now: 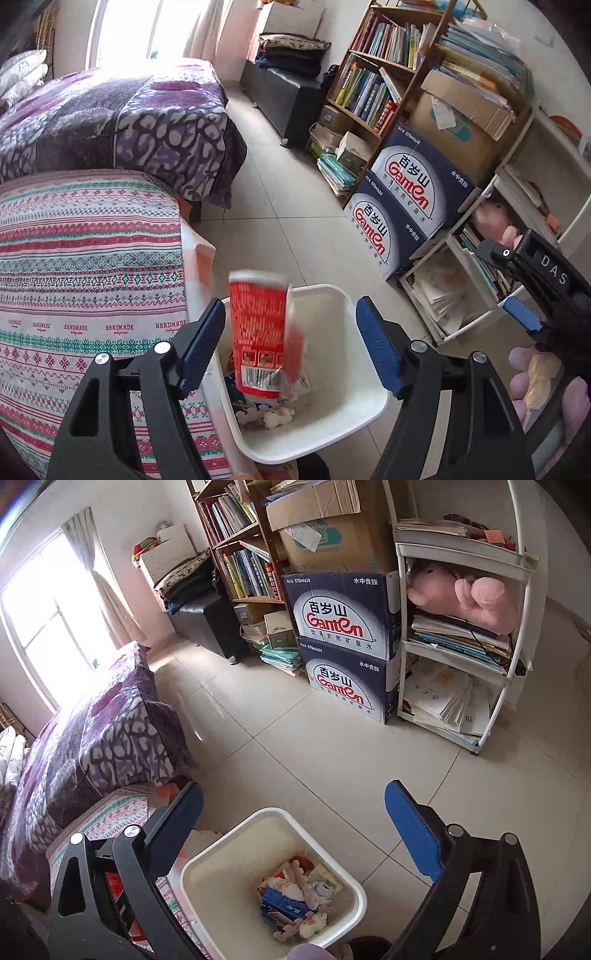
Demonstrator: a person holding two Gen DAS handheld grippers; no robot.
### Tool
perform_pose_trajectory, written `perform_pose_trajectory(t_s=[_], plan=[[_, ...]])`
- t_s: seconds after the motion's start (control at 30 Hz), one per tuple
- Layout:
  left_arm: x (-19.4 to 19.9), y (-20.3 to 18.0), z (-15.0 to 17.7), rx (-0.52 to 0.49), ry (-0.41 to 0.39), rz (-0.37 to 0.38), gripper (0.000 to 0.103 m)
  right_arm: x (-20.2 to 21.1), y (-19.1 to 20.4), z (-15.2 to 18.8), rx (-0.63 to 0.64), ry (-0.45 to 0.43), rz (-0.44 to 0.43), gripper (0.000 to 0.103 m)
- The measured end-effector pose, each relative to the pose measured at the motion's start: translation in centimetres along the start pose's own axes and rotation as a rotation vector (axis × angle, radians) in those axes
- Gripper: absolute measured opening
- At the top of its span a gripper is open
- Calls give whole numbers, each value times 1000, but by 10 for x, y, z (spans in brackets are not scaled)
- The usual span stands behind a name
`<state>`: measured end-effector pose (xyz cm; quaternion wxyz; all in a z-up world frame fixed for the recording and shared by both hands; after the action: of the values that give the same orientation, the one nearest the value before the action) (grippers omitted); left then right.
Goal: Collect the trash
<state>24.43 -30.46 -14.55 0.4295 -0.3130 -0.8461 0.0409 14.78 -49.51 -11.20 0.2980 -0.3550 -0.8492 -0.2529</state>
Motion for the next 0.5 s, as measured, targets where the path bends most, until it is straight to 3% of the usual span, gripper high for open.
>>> perform_pose_trajectory(t_s=[0.3,0.43,0.5], plan=[[47,44,-16,54,-94,-141,84,19,23,1,69,-76,-28,96],[101,59,-32,7,-286,-299,96,35,49,9,153,-124,-36,96],[134,63,-37,-46,-410,-404,96,43,60,12,178,-142,-46,96]])
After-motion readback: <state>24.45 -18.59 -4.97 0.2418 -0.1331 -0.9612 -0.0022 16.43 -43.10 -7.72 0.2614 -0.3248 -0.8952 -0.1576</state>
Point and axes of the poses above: each gripper's, at about its wrist camera, not at the fingertips, and x roughly against the way its jaws point, y to its left, z to its underside, the point moved 8 cm from there along -x, roughly the way its jaws point, and after that the axes turned 2 degrees about x, right-handed, at the moved point
